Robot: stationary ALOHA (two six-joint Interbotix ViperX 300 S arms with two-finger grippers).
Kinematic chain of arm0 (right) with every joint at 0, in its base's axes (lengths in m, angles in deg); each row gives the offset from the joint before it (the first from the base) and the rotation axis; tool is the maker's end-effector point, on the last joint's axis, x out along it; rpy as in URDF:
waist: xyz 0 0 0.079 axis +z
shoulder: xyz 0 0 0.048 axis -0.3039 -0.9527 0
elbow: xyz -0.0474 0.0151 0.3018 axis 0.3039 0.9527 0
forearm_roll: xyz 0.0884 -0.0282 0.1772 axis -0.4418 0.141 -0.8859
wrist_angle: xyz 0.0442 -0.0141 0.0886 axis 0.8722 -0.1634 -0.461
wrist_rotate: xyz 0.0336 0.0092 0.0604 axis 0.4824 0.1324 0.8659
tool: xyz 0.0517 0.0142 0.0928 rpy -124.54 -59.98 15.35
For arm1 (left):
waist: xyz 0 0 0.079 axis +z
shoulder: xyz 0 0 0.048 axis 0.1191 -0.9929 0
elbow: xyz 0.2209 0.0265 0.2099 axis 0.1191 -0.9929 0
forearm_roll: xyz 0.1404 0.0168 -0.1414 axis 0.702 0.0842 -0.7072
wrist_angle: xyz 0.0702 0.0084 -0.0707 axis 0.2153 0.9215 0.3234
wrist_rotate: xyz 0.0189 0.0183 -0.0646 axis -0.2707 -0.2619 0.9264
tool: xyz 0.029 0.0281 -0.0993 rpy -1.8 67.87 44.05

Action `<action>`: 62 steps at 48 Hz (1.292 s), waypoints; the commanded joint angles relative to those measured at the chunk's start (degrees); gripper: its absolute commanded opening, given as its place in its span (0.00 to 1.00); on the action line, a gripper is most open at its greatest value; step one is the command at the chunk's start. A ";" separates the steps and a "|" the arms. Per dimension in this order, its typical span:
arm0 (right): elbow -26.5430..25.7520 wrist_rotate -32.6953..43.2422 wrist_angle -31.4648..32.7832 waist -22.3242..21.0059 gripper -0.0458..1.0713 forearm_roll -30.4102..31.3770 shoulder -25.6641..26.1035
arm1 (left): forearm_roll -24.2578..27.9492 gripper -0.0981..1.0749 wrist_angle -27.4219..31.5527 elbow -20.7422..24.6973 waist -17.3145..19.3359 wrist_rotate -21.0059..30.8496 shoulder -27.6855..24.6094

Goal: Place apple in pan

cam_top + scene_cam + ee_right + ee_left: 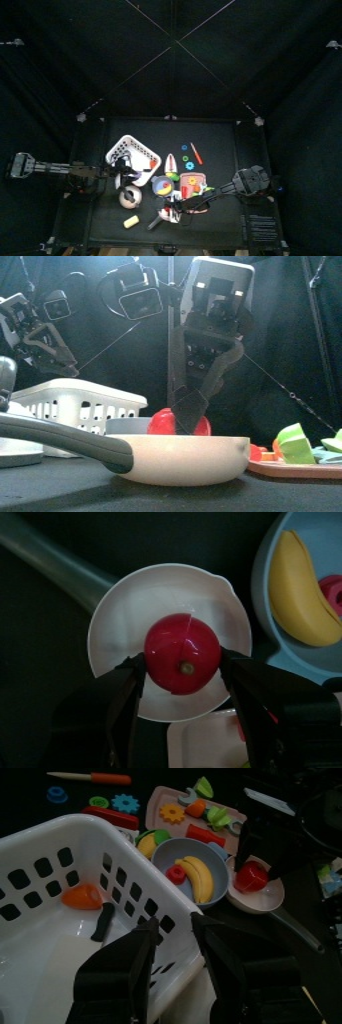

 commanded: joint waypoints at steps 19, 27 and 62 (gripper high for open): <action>-2.11 -0.09 1.05 0.18 0.89 0.53 1.41 | -0.09 0.72 -0.18 0.62 0.09 0.00 0.00; -3.25 -0.09 1.14 0.26 0.89 0.88 2.29 | -0.09 0.72 -0.18 0.62 0.09 0.00 0.00; -4.13 0.53 0.35 2.29 0.89 6.50 6.06 | -0.09 0.72 -0.18 0.62 0.09 0.00 0.00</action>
